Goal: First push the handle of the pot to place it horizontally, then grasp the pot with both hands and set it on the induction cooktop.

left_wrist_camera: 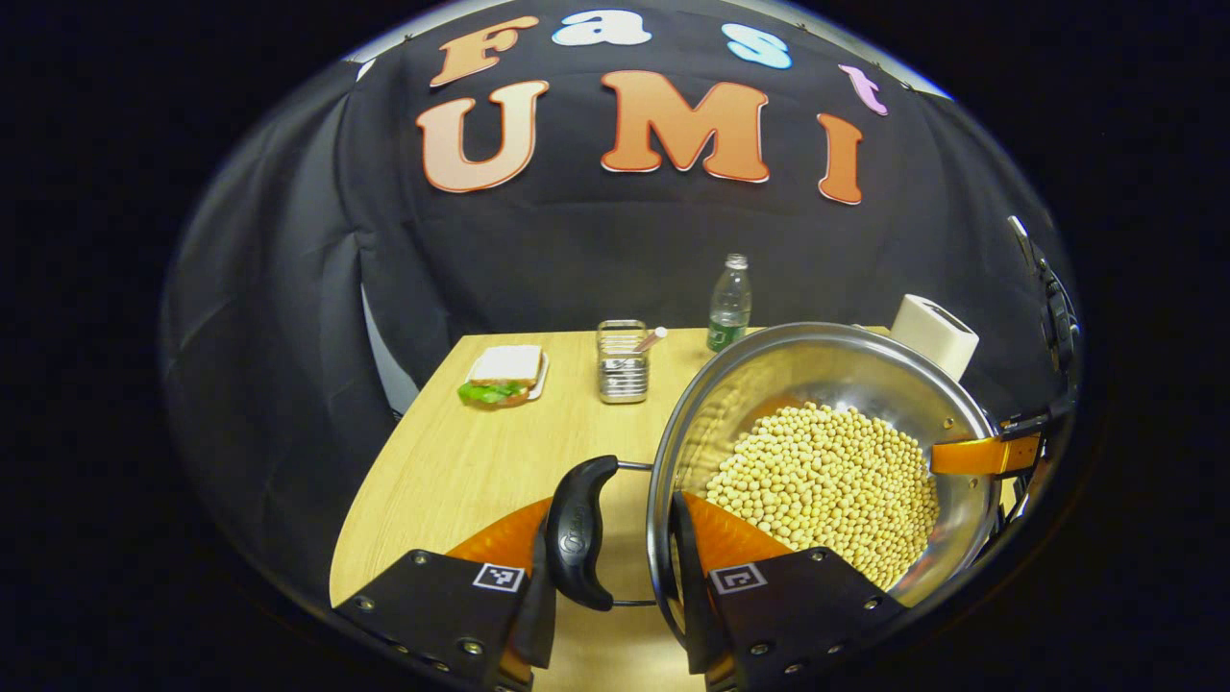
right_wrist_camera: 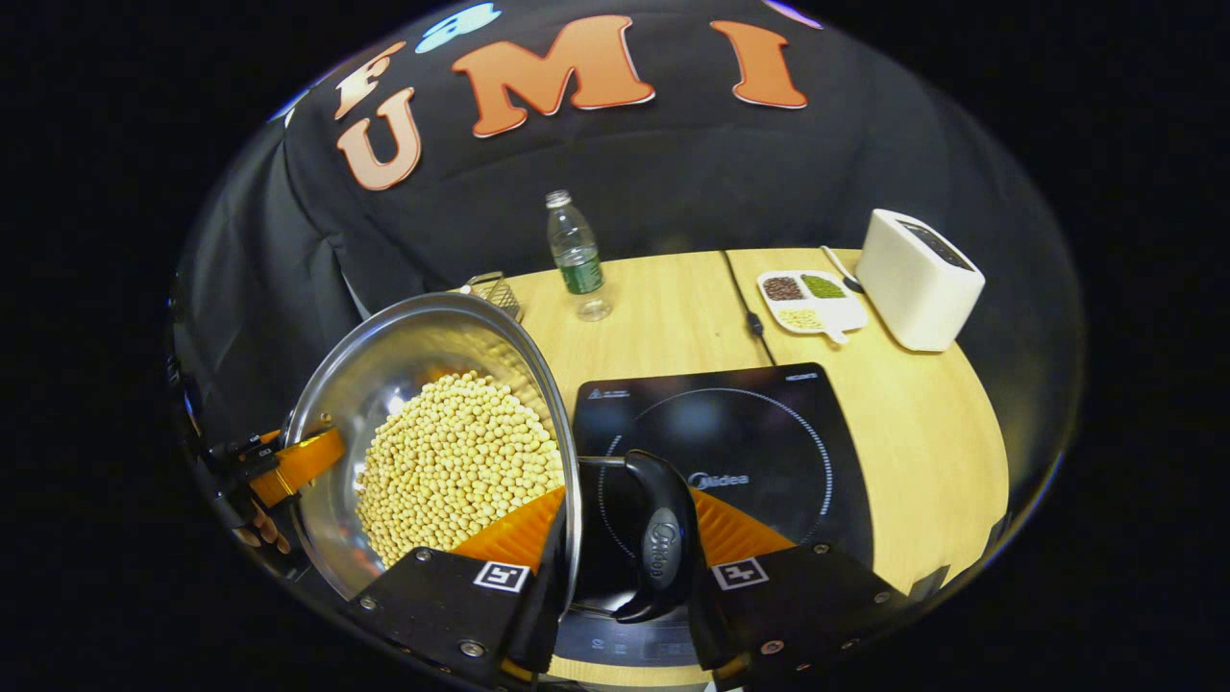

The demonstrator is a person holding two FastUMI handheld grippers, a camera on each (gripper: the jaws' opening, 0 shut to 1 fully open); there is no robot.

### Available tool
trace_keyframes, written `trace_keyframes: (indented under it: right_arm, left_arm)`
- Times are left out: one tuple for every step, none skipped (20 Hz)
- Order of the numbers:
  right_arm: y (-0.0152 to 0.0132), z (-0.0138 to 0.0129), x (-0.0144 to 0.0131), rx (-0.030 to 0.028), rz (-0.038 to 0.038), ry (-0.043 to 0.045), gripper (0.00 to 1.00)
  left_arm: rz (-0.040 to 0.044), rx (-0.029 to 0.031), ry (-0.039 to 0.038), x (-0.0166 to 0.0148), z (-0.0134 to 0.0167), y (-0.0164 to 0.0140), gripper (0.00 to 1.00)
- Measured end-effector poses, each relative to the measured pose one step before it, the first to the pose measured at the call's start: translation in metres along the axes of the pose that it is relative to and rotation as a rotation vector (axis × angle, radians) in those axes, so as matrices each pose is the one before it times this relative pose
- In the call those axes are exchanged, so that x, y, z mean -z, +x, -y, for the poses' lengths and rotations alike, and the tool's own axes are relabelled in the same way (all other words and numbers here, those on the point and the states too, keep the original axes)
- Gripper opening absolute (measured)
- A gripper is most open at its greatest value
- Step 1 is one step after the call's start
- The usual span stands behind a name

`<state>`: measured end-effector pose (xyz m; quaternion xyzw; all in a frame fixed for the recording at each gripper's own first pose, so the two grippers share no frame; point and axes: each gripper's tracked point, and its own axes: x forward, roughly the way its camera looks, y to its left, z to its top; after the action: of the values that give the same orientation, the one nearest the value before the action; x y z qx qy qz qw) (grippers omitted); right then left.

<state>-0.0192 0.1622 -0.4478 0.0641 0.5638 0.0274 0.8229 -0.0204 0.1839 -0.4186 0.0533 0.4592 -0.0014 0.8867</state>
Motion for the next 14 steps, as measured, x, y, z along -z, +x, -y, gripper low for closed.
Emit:
trace_keyframes:
  right_arm:
    - [-0.00505, 0.00198, -0.00023, 0.00950, 0.00689, 0.00968, 0.54]
    - [-0.00521, 0.00278, -0.00029, 0.00861, 0.00566, 0.00589, 0.54]
    - [-0.00577, 0.00346, -0.00019, 0.01002, 0.00621, 0.01176, 0.54]
    - [-0.00646, 0.00234, 0.00010, 0.01045, 0.00497, 0.00682, 0.54]
    - [-0.00580, 0.00128, -0.00107, 0.01072, 0.00445, 0.00857, 0.54]
    - [-0.00287, 0.00018, -0.00061, 0.01031, 0.00382, 0.00768, 0.54]
    - [-0.00733, 0.00249, -0.00061, 0.00939, 0.00249, 0.01274, 0.54]
    - [-0.00536, 0.00069, 0.00052, 0.01055, 0.00233, 0.01026, 0.54]
    - [-0.00281, 0.00180, 0.00068, 0.01098, 0.00306, 0.01053, 0.54]
    - [-0.00300, 0.00043, 0.00014, 0.00948, 0.00238, 0.00721, 0.51]
    - [-0.00203, -0.00120, 0.00081, 0.00740, 0.00224, 0.01009, 0.51]
    - [-0.00264, -0.00119, -0.00034, 0.00653, 0.00148, 0.00981, 0.51]
    - [-0.00379, 0.00096, -0.00037, 0.00565, 0.00126, 0.00922, 0.54]
    - [-0.00280, 0.00069, 0.00013, 0.00479, -0.00111, 0.00728, 0.51]
  left_arm:
    - [0.00279, 0.01069, 0.00886, -0.00123, 0.00002, 0.00342, 0.54]
    - [0.00176, 0.01068, 0.00561, -0.00367, -0.00059, -0.00069, 0.54]
    - [0.00330, 0.01122, 0.00298, -0.00151, 0.00052, 0.00203, 0.54]
    - [-0.00182, 0.01153, 0.00504, -0.00141, 0.00095, -0.00080, 0.54]
    - [0.00063, 0.01122, 0.00586, 0.00056, -0.00020, 0.00231, 0.54]
    - [-0.00241, 0.01236, 0.00679, -0.00033, 0.00119, 0.00100, 0.54]
    - [-0.00015, 0.01149, 0.00542, -0.00156, 0.00010, 0.00085, 0.54]
    - [-0.00213, 0.01104, 0.00604, -0.00016, 0.00033, 0.00134, 0.55]
    - [0.00052, 0.00959, 0.00493, -0.00156, -0.00055, 0.00013, 0.55]
    - [0.00012, 0.00935, 0.00561, -0.00150, -0.00094, 0.00067, 0.54]
    - [0.00112, 0.00815, 0.00505, -0.00161, -0.00147, -0.00022, 0.55]
    - [-0.00024, 0.00680, 0.00619, -0.00131, -0.00010, -0.00194, 0.55]
    - [0.00184, 0.00478, 0.00661, -0.00153, -0.00166, -0.00018, 0.55]
    - [0.00073, 0.00417, 0.00489, -0.00144, 0.00034, -0.00158, 0.55]
